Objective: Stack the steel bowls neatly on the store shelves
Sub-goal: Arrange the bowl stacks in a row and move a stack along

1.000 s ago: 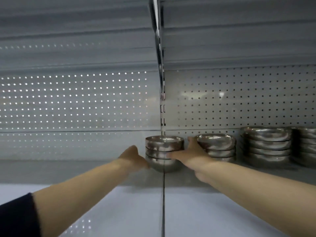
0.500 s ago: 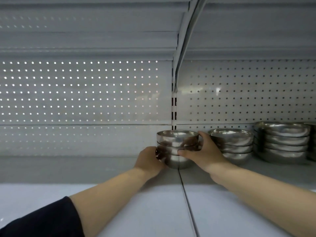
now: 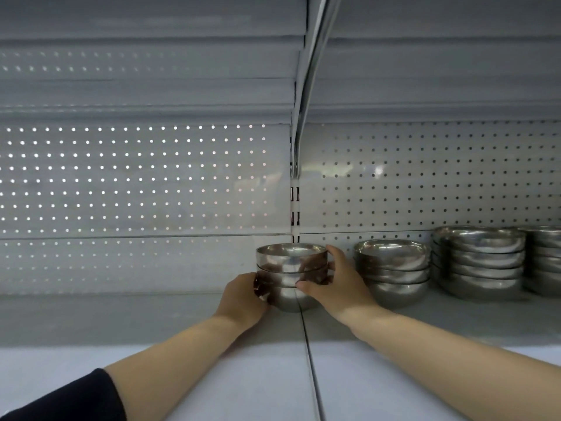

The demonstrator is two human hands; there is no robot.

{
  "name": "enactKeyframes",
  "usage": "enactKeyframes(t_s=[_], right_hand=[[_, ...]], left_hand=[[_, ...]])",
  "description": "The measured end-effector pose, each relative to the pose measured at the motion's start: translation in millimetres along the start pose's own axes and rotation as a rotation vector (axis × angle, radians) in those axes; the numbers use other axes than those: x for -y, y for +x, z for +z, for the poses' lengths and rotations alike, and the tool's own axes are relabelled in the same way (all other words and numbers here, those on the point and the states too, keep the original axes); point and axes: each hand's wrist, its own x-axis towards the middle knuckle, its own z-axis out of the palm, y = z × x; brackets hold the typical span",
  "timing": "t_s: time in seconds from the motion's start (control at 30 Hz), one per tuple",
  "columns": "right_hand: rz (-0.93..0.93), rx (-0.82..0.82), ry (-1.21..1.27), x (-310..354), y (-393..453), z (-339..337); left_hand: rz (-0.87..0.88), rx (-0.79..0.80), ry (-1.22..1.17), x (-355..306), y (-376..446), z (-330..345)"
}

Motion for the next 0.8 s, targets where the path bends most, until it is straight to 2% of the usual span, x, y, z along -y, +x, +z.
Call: enactKeyframes(t_s=[0.53, 0.6, 0.7, 0.8], right_hand=[[0.028, 0.027, -0.012, 5, 3, -8], [0.007, -0.008, -0.012, 11, 4, -12], [-0.046, -0.023, -0.151, 20, 0, -14], [-0.144, 0.006, -0.208, 32, -9, -5]], left_hand=[[-0.028, 0.073, 0.01, -9, -1, -4], [-0.062, 0.085, 0.006, -8, -1, -5], [-0.131, 0.107, 0.027, -8, -3, -15], [-0.103, 0.125, 0.117, -11, -9, -43]])
